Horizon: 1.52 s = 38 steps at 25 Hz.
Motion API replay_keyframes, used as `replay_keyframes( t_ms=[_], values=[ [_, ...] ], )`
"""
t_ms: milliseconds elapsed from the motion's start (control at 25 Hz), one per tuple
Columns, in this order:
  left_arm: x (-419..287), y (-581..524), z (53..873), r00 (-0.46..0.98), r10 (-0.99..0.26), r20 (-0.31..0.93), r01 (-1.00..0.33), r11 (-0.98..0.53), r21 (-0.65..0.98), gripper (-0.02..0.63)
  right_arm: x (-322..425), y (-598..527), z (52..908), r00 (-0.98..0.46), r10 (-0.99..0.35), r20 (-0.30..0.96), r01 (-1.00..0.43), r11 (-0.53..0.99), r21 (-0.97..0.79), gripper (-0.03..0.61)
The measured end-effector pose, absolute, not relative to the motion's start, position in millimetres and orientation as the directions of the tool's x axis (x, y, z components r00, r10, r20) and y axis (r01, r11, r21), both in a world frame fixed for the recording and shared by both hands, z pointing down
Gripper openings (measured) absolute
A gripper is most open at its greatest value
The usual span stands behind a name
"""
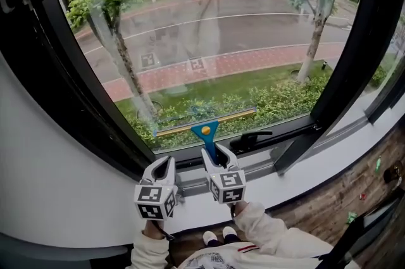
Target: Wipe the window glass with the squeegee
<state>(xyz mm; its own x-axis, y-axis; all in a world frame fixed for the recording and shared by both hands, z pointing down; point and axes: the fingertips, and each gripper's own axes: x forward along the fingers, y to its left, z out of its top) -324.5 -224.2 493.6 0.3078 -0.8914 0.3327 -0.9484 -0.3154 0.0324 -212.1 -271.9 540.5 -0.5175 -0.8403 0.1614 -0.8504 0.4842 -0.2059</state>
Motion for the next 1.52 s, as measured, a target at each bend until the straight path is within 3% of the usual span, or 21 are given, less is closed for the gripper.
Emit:
replay_keyframes(
  t_ms=[640, 1520],
  values=[
    [-323, -224, 511, 0.316, -0.876, 0.365, -0.946, -0.318, 0.055, 0.002, -213, -266, 632, -0.515, -0.797, 0.314, -0.855, 0.456, -0.247, 0.147],
    [-322, -217, 519, 0.293, -0.874, 0.388, -0.954, -0.291, 0.065, 0.002, -221, -265, 664, -0.511, -0.760, 0.401, -0.859, 0.472, -0.198, 0.147]
  ],
)
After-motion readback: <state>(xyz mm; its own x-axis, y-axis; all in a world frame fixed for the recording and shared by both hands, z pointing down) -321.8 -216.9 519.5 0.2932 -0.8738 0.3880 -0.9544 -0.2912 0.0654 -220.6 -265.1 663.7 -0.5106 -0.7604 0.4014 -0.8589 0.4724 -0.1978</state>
